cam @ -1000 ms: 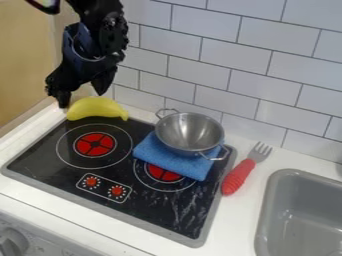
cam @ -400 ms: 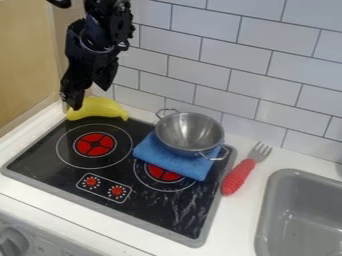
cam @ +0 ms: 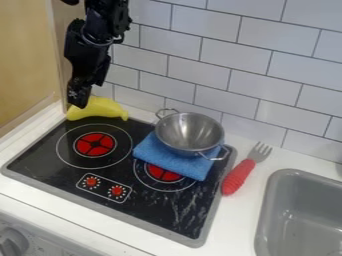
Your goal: Grabs a banana and puts it in front of the kitchen
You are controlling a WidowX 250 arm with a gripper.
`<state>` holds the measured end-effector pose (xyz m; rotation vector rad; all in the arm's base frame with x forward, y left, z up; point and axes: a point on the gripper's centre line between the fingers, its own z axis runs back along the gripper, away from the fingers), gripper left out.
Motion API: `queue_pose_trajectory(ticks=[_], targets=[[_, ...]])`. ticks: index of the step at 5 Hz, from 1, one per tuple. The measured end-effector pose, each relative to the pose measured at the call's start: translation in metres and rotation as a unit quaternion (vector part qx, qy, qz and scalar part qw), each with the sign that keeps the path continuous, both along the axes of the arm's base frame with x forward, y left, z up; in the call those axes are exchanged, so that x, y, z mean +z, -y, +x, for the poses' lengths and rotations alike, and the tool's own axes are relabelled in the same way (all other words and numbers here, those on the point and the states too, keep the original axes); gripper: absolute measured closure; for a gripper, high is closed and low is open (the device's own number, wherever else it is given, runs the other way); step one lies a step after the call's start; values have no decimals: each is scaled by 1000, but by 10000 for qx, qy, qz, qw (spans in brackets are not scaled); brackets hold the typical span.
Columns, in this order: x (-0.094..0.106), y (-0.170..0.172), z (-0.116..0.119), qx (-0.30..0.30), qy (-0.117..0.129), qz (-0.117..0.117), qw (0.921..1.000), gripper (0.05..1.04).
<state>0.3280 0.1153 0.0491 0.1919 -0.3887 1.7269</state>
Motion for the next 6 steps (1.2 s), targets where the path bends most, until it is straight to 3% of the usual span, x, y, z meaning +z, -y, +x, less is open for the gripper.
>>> queue_pose_trajectory(ticks=[3, 4, 5, 6], targets=[[-25, -10, 33, 333, -14, -131, 9994, 85], [-36, -14, 34, 377, -114, -214, 9990, 85], [-44, -15, 38, 325, -138, -218, 9991, 144], [-45, -18, 40, 322, -78, -152, 9993, 459]])
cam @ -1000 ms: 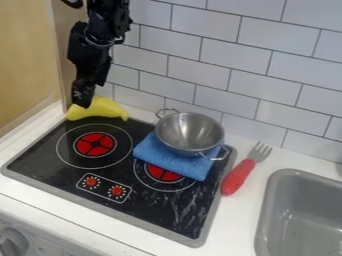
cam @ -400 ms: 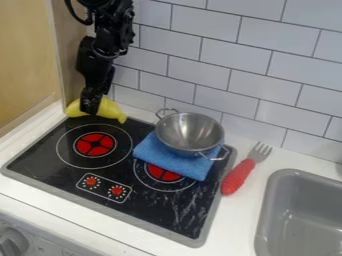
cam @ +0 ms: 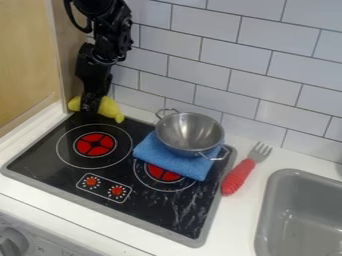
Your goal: Grabs a banana and puts it in front of the kitchen
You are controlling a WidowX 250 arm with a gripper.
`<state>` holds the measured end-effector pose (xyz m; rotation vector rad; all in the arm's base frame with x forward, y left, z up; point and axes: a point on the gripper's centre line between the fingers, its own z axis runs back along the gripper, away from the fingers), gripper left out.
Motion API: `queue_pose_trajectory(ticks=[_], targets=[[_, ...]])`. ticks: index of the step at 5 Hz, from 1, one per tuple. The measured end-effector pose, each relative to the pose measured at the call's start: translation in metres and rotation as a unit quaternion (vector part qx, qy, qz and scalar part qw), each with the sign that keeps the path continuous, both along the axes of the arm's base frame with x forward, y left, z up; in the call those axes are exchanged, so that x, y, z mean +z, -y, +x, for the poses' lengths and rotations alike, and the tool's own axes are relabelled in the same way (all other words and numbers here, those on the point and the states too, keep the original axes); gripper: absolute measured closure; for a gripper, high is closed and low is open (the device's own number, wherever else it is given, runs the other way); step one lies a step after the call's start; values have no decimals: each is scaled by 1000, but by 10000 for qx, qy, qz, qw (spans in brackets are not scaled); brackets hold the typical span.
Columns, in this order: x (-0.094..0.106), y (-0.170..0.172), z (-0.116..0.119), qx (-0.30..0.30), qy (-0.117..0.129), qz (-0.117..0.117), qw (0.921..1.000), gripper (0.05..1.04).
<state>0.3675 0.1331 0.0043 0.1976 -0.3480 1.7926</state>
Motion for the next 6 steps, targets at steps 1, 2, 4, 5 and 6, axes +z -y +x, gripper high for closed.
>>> queue_pose_trajectory(ticks=[1, 2, 4, 5, 6], targets=[[0, 0, 0, -27, 7, 0, 10000, 573], [0, 0, 2, -42, 37, 4, 10000, 573], [9, -1, -4, -82, 100, 103, 9999, 573], [42, 3, 1, -112, 453, 166, 9988, 573], [62, 9, -12, -68, 653, 181, 9977, 573]])
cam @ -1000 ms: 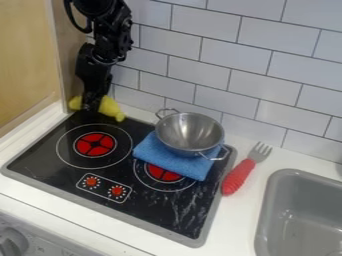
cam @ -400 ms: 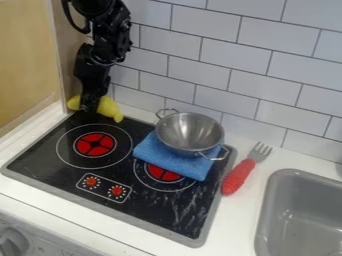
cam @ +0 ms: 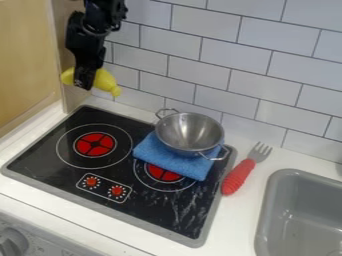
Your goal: Grabs a banana and puts it in front of the kitchen
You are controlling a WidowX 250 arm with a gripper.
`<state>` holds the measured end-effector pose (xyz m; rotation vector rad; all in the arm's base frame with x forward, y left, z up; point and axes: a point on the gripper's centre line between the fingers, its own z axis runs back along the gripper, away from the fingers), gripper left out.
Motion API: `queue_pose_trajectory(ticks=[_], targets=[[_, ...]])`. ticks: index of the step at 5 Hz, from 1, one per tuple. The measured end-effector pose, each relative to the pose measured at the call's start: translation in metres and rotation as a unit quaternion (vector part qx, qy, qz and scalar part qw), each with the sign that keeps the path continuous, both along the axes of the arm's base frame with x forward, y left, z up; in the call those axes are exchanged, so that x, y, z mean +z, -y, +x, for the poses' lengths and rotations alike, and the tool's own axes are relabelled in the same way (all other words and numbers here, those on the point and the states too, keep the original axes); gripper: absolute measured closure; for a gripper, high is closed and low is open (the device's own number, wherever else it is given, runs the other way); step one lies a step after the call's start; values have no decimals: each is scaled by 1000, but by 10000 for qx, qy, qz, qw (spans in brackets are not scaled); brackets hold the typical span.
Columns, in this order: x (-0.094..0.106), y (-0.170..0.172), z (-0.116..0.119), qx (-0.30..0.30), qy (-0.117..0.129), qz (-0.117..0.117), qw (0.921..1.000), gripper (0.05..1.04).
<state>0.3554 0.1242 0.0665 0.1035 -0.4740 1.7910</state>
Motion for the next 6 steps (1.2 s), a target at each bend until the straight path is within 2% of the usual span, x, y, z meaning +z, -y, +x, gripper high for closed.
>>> queue_pose_trajectory(ticks=[1, 2, 3, 4, 6], targets=[[19, 5, -23, 35, 136, 20, 9999, 573], [24, 11, -52, -52, 75, 86, 9999, 573], [19, 17, -83, -98, -120, 219, 9996, 573], [-1, 26, -109, -214, -495, 300, 9981, 573], [-31, 31, -127, -508, -828, 460, 9942, 573]])
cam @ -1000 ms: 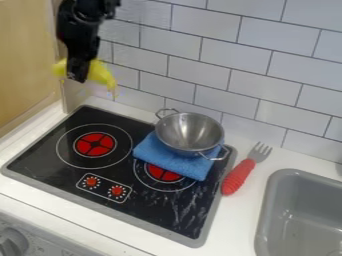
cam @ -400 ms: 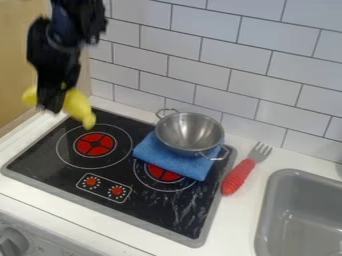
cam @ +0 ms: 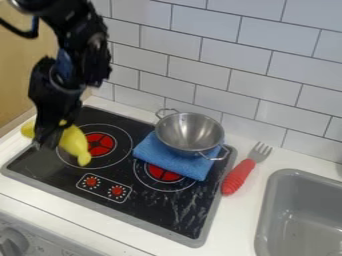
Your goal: Grabs a banana and puts it in front of the kitchen
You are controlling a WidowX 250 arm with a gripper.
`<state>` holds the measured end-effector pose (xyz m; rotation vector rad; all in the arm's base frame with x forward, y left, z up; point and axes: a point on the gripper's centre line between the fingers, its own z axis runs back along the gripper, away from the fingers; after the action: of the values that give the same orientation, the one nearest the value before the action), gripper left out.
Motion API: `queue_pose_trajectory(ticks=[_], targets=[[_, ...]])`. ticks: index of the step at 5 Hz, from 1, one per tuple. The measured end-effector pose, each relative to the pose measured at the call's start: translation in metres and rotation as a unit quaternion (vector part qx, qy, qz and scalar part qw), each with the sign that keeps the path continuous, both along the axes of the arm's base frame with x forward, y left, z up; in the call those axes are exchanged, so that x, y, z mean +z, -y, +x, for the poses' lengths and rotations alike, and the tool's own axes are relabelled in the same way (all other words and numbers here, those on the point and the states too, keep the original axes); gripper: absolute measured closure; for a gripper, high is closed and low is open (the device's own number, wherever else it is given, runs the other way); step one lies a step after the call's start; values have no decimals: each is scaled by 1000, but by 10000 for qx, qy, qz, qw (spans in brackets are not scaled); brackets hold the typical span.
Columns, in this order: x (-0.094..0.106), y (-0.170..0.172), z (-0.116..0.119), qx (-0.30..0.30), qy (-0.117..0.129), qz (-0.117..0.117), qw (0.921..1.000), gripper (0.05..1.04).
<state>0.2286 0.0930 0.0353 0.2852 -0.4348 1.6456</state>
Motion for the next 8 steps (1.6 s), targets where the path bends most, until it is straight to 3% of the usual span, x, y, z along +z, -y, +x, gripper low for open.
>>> queue_pose_trajectory(ticks=[2, 3, 4, 5, 7, 8], targets=[[-20, -3, 0, -305, -173, 113, 9993, 573], [-25, -2, 1, -393, -237, 81, 9989, 496], [-27, -2, -3, -367, -369, 67, 9986, 173], [-27, -2, -4, -366, -411, 77, 9985, 63], [-18, -6, -8, -407, -512, 202, 9977, 85], [6, -9, -5, -435, -234, 377, 9981, 85]])
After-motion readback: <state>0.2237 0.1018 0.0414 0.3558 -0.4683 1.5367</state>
